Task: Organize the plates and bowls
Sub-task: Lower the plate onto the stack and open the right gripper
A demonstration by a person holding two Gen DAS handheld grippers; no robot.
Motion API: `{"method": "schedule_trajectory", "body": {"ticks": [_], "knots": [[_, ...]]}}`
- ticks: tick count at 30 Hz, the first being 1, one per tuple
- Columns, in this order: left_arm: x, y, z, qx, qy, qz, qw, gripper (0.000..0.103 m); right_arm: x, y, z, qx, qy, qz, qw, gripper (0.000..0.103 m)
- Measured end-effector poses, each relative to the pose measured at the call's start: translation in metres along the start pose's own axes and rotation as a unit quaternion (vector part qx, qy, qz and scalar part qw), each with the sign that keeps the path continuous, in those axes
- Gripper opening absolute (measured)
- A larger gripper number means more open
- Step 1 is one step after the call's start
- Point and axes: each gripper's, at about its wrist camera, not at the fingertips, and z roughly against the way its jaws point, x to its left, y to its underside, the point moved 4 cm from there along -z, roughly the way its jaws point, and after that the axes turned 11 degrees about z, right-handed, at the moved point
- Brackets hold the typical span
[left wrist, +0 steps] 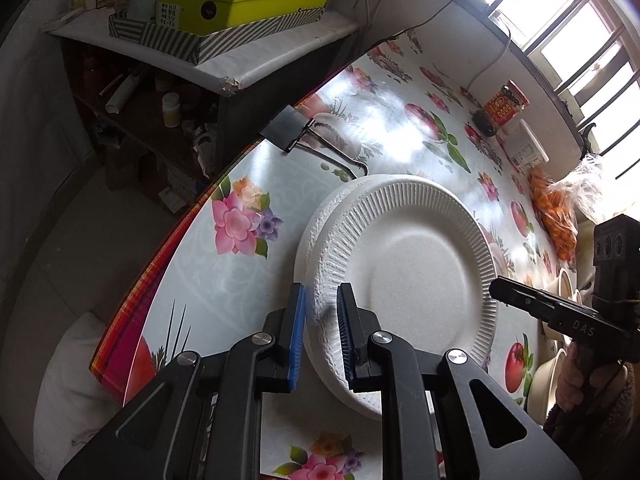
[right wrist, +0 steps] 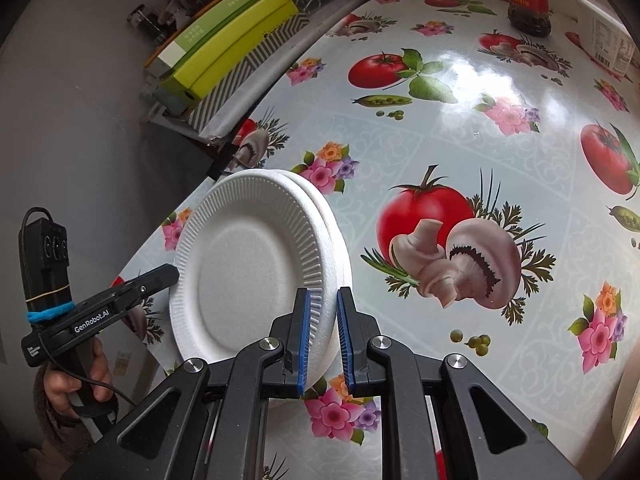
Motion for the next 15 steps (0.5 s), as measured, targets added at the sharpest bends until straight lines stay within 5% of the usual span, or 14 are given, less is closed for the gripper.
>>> {"method": "schedule_trajectory", "body": {"ticks": [15], "knots": [[0.0002, -0.0008, -0.0027, 0.0, -0.002, 0.0, 1.0, 0.017, -0.0007, 0.0009, -0.0028, 0.002, 0.004, 0.006, 1.0, 0.014]]}}
